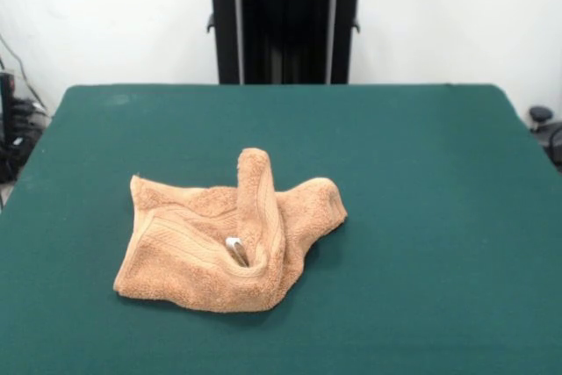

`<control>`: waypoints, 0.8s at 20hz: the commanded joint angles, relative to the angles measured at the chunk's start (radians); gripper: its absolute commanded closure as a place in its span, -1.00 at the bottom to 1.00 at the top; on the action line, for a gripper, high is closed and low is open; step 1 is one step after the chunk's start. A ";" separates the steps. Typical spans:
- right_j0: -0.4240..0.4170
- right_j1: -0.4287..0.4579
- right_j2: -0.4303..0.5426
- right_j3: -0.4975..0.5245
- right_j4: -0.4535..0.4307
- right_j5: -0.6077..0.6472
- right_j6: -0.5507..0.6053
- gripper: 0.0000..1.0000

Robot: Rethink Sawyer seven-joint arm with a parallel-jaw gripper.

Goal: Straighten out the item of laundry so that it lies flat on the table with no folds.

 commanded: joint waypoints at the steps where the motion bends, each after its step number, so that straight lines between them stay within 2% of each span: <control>1: -0.001 0.086 0.016 0.152 -0.012 -0.032 0.127 -1.00; 6: -0.005 0.119 0.025 0.156 -0.012 -0.057 0.141 -1.00; 14: -0.055 0.310 0.072 0.183 -0.016 -0.304 0.162 -1.00; 16: -0.051 0.342 0.066 0.169 -0.028 -0.331 0.180 -1.00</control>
